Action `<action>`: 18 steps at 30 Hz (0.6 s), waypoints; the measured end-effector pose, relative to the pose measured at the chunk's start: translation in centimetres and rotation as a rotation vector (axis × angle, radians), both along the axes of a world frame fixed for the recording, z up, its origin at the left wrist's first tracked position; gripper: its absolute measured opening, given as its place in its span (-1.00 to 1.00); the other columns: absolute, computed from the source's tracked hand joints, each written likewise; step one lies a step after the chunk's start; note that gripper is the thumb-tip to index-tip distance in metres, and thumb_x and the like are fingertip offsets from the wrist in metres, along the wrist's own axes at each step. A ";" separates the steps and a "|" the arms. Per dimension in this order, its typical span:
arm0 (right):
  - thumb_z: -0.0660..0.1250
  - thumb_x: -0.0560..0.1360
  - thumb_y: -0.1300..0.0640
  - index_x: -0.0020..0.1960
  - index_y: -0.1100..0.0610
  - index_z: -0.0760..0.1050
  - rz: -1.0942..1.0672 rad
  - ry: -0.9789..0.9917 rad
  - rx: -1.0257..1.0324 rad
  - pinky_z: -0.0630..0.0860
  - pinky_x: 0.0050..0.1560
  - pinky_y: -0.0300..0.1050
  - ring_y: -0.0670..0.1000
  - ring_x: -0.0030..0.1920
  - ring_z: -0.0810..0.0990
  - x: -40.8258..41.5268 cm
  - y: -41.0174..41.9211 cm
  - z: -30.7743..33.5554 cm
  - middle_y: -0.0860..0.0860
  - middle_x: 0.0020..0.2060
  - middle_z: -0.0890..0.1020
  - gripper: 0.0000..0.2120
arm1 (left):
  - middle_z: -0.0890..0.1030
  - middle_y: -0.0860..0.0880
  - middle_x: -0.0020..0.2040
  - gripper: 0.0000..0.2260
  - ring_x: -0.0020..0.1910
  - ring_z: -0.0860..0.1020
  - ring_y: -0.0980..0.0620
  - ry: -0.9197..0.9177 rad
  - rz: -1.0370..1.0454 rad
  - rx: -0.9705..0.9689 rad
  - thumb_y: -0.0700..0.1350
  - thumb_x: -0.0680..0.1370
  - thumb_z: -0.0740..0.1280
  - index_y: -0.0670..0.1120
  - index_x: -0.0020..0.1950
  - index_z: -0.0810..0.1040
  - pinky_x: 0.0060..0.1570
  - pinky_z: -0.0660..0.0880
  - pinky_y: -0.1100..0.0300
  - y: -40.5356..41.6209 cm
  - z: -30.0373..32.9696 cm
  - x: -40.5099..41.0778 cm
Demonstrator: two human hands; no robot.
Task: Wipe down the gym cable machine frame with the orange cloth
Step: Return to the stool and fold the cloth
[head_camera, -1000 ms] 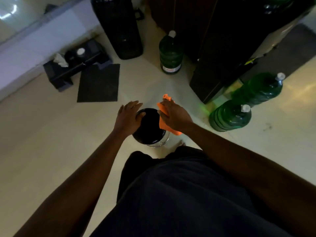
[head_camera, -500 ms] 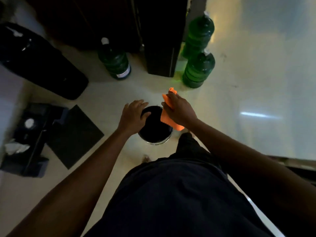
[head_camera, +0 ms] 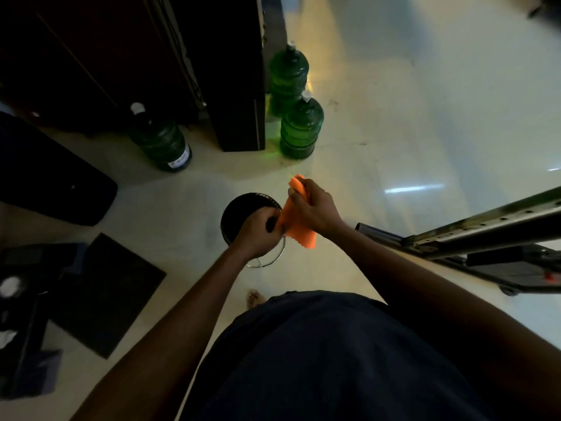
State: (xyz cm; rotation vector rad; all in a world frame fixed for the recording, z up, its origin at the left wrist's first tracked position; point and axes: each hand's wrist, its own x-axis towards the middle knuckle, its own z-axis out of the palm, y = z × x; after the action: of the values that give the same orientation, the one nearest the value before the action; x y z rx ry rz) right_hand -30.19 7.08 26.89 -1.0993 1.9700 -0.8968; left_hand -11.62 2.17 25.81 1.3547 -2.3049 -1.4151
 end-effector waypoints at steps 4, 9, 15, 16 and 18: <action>0.35 0.70 -0.07 0.27 0.03 0.64 -0.218 -0.315 -0.004 0.53 0.06 -0.02 0.02 0.07 0.61 -1.7 1.7 0.2 -0.03 0.03 0.68 -0.75 | 0.69 0.09 -0.11 -0.89 -0.16 0.61 0.27 0.101 0.229 0.099 -0.01 0.57 0.48 -0.02 0.02 0.63 -0.03 0.57 0.12 1.3 1.1 -1.2; 0.40 0.67 -0.01 0.19 0.07 0.68 -0.244 -0.416 0.091 0.53 0.06 -0.06 0.03 0.11 0.62 -3.9 4.1 -0.3 0.06 0.10 0.71 -0.80 | 0.65 0.10 -0.05 -0.86 -0.19 0.57 0.42 0.202 0.343 0.109 -0.15 0.62 0.49 -0.12 0.16 0.64 -0.19 0.43 0.51 2.4 3.8 -2.4; 0.34 0.72 -0.08 0.46 0.08 0.52 -0.034 -0.362 0.128 0.50 0.29 -0.09 0.07 0.41 0.56 -5.5 5.4 0.5 0.06 0.38 0.61 -0.62 | 0.69 0.11 0.12 -0.85 0.13 0.64 0.10 0.210 0.180 -0.101 0.04 0.61 0.45 0.14 0.17 0.61 0.14 0.56 0.19 2.9 7.3 -3.3; 0.27 0.76 -0.11 0.50 0.02 0.50 0.053 -0.402 0.087 0.48 0.38 -0.12 0.00 0.44 0.55 -5.5 5.6 1.2 0.01 0.42 0.59 -0.62 | 0.68 0.13 0.12 -0.84 0.16 0.63 0.09 0.182 0.114 -0.147 0.07 0.60 0.43 0.17 0.17 0.60 0.17 0.55 0.13 3.0 7.9 -3.5; 0.18 0.80 -0.09 0.47 -0.01 0.53 0.242 -0.454 0.044 0.48 0.38 -0.28 -0.18 0.37 0.57 -5.4 6.0 2.5 -0.07 0.37 0.63 -0.67 | 0.67 0.15 0.12 -0.85 0.18 0.63 0.09 0.164 0.026 -0.214 0.03 0.61 0.40 0.19 0.18 0.61 0.20 0.56 0.07 3.1 9.4 -4.1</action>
State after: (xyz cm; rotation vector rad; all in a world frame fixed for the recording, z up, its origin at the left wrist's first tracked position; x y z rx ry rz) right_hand -35.61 13.03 29.40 -0.9807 1.4467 -0.8760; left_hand -15.71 5.26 35.20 1.1576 -2.2486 -1.1833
